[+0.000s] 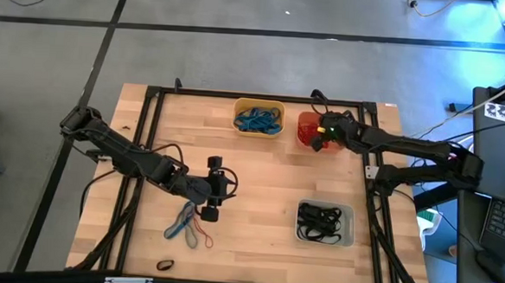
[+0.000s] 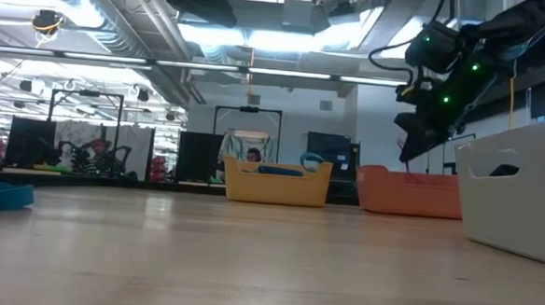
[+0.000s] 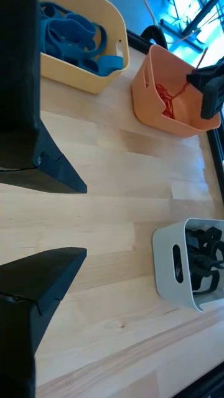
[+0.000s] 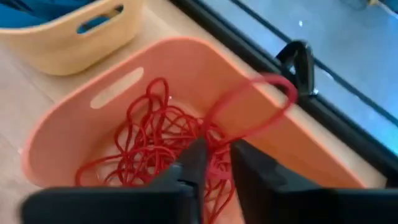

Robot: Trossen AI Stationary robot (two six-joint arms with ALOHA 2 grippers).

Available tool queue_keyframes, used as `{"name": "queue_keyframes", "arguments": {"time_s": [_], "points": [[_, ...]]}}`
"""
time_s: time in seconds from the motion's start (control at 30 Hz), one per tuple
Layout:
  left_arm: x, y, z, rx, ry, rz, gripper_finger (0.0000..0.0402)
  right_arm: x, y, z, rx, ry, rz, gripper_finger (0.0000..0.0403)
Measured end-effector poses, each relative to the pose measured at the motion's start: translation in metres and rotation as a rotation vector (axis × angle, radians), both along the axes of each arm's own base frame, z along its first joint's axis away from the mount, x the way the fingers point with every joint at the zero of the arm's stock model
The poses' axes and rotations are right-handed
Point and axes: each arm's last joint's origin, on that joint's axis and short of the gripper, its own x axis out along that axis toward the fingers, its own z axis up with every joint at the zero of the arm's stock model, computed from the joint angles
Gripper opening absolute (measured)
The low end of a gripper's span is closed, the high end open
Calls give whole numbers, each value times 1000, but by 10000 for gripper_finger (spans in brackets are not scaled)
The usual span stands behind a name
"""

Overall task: Sort rubber bands into baskets
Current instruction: Put the red rubber band into the orange bin

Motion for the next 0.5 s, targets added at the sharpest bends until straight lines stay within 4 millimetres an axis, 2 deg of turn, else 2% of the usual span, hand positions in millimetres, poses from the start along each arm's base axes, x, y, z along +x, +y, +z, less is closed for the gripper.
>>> {"name": "queue_keyframes", "arguments": {"time_s": [0.23,0.37,0.5], "points": [[0,0,0,0,1,0,149,6,1,2,65,-45,59,190],[0,0,0,0,1,0,149,14,2,16,104,-124,139,225],[0,0,0,0,1,0,149,30,15,28,70,-231,242,238]]}}
